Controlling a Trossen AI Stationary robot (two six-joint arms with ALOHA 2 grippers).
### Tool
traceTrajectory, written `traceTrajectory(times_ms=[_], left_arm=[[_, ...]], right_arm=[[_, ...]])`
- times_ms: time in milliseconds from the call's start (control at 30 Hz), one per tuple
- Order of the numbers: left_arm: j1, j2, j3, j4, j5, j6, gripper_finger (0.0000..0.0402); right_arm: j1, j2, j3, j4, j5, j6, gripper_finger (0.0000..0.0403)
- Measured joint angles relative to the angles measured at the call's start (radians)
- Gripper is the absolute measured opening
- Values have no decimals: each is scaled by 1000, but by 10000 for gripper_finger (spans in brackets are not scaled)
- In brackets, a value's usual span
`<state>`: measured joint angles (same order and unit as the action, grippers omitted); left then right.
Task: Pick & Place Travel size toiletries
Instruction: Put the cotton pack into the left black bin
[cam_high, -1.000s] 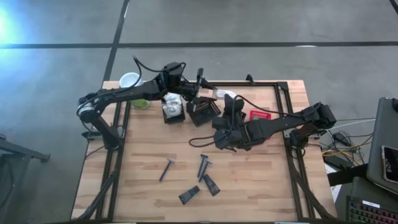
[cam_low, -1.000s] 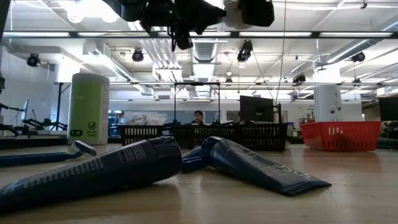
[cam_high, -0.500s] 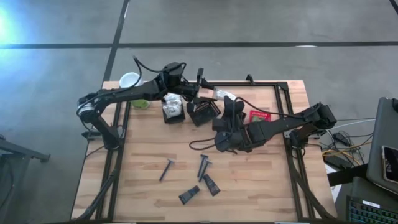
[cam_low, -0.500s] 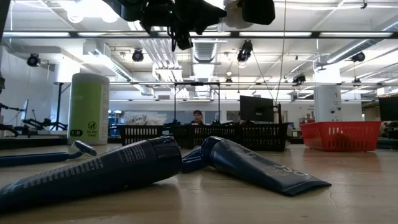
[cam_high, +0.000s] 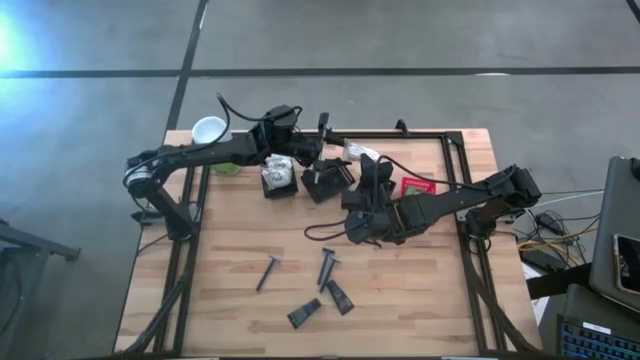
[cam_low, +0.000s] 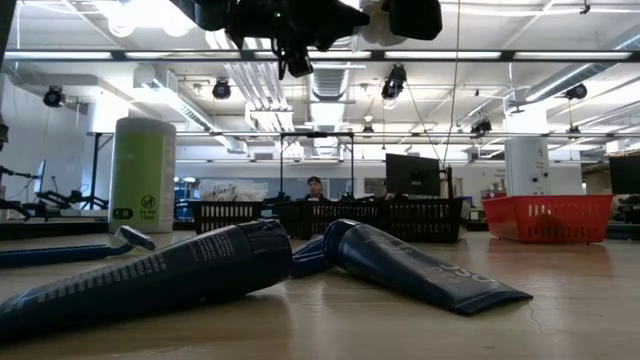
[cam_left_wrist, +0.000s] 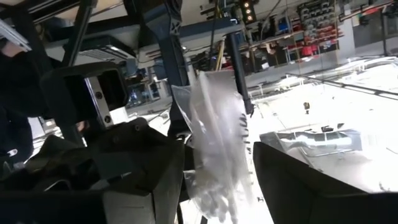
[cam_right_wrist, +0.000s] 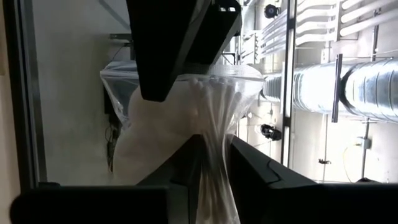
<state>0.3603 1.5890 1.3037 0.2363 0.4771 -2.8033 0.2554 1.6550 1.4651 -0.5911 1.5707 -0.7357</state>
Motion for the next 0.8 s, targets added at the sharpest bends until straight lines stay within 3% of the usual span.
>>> traceTrajectory(times_ms=[800], left_arm=[[0, 0, 0, 2, 0, 6, 197]], right_arm=[[0, 0, 0, 3, 0, 3, 70]])
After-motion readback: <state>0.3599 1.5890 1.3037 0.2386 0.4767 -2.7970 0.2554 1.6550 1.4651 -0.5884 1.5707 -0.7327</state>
